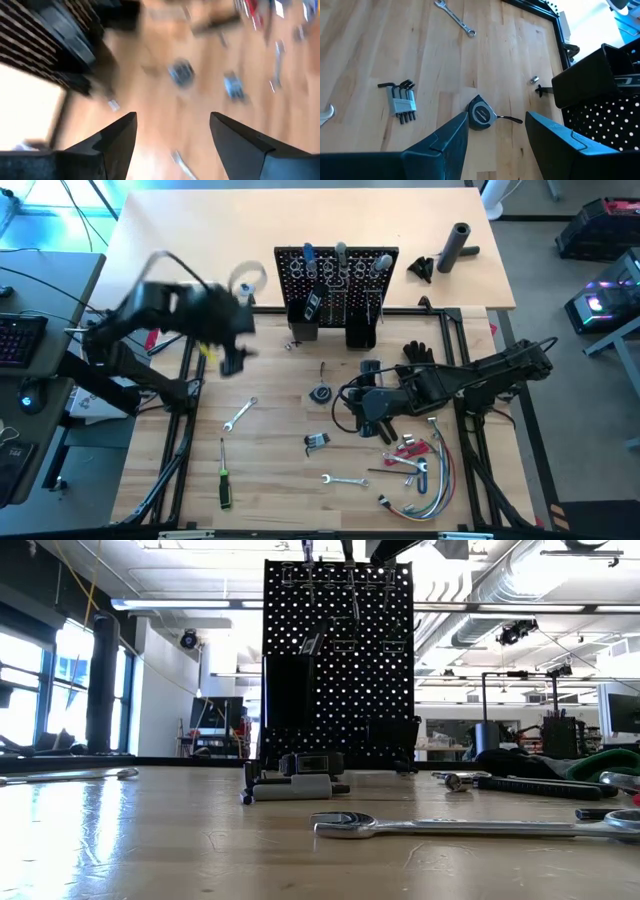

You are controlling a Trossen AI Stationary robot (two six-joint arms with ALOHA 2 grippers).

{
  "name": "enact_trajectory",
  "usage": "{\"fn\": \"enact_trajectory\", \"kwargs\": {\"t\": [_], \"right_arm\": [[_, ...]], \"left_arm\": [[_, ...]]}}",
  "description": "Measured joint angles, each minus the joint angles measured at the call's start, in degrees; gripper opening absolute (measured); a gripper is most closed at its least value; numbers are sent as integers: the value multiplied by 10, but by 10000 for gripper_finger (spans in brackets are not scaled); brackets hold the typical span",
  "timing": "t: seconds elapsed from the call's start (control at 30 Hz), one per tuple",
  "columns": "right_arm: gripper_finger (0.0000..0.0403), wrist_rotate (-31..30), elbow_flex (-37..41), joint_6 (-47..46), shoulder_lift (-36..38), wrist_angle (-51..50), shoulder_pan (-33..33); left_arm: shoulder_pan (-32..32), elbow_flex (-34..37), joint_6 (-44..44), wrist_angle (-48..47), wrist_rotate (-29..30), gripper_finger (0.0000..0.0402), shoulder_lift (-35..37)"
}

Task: Hang tools onto peg board
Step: Hang the green screwdriver on the peg board

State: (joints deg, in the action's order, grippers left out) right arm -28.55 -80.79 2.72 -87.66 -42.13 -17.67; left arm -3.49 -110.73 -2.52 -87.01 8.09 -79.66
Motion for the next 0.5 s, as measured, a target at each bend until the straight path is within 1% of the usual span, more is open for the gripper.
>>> {"fn": "enact_trajectory", "kwargs": {"t": [0.13,0.23,0.33,0.4,0.5], "right_arm": [[194,2,0,7,0,0,0],[194,2,0,8,0,1,0],[194,2,0,7,0,2,0],[194,2,0,7,0,2,0],[194,3,0,7,0,4,0]], "left_arm": [[101,100,-33,5,0,246,14],[176,191,-34,17,1,246,19],[242,284,-63,32,1,246,15],[281,338,-88,42,-6,246,12],[333,403,-129,76,-32,246,4]]}}
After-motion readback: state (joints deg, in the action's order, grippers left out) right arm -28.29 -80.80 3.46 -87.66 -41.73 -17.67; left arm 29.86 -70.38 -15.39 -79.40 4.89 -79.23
